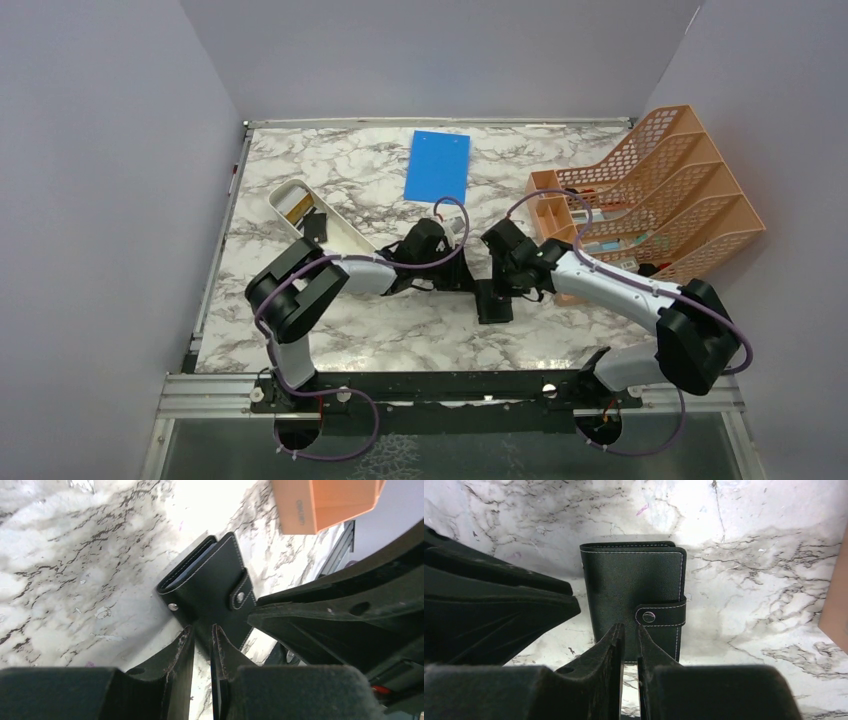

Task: Put the credit cards into the card holder
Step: Close the card holder at the center of the board.

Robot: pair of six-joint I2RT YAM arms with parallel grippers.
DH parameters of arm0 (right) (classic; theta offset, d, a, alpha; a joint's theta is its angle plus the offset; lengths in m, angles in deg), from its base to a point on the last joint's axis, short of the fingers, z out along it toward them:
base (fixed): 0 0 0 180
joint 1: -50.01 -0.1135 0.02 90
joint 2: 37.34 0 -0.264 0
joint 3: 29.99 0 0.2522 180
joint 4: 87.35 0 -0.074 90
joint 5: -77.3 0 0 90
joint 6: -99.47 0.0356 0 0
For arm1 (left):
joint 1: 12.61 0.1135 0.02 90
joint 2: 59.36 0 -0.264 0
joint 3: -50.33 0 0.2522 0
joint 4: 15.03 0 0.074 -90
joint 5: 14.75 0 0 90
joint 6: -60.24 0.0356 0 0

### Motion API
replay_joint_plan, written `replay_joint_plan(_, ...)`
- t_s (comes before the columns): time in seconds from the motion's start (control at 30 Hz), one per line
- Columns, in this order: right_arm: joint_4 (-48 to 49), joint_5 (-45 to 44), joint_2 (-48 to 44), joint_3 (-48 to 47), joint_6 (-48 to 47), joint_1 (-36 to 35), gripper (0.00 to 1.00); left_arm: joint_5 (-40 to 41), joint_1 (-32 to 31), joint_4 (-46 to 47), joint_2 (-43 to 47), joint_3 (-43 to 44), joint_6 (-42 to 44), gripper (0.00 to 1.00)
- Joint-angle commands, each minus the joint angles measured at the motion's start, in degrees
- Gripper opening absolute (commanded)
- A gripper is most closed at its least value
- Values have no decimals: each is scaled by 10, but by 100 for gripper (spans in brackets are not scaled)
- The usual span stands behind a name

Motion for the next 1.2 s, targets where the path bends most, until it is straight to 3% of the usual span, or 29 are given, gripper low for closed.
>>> replay_joint_plan(0.0,6,-40,-28,7,-7,4,19,49,4,-35,56,5,22,20)
replay_joint_plan(0.2,0,-68,1,6,2,8,13,113,4,-57,128,-12,38,20)
replay_joint_plan(0.6,82,-23,48,62,5,9,8,167,4,-64,194,-59,28,20)
replay_joint_plan(0.87,71,-37,21,75,7,9,6,227,4,-152,304,-46,57,26)
replay_joint_plan(0.93,39,-57,1,41,-1,9,11,244,4,-179,333,-34,67,29)
replay_joint_plan(1.07,-23,-88,-58,-34,-24,9,21,279,4,-268,387,9,99,41)
replay_joint_plan(1.1,-33,-93,-76,-46,-27,9,24,285,4,-295,398,23,109,50)
replay_joint_plan(1.13,-39,-94,-96,-54,-29,9,28,291,4,-321,411,38,118,79)
replay_joint_plan(1.17,-40,-91,-116,-60,-36,9,31,295,4,-347,425,50,126,96)
